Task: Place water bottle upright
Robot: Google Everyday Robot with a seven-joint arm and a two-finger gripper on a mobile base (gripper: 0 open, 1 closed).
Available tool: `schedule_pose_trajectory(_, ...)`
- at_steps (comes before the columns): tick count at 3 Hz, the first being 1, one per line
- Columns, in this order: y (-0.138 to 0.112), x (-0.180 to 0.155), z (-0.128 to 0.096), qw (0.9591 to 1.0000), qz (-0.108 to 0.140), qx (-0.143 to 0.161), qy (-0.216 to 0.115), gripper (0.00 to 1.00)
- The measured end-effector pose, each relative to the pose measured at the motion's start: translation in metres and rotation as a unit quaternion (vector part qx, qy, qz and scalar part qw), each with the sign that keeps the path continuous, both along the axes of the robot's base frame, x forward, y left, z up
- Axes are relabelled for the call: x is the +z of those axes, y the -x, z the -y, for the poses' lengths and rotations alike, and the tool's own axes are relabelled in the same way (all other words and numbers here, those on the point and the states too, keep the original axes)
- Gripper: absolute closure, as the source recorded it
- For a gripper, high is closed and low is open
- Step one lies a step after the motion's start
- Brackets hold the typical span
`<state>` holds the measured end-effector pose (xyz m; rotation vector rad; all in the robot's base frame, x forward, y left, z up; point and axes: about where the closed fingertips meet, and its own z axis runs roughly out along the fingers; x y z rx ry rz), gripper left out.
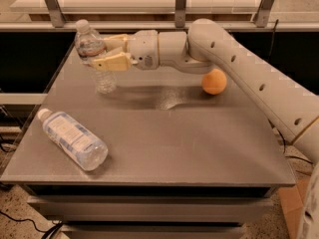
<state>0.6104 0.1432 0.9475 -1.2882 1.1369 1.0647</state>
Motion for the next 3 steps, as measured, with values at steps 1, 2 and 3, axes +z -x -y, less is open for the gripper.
schedule_pose_trajectory(1, -0.0004, -0.0038, -0.0029, 1.0, -0.007, 0.004, -0.004, 0.61)
schedule_pose_trajectory(2, -0.0006, -0.0071, -0.0058, 0.9999, -0.013, 0.007, -0.006, 0.37)
schedule_pose_trajectory(3, -0.0008, -0.0084, -0.0081, 0.9998, -0.016, 0.01, -0.005, 0.14)
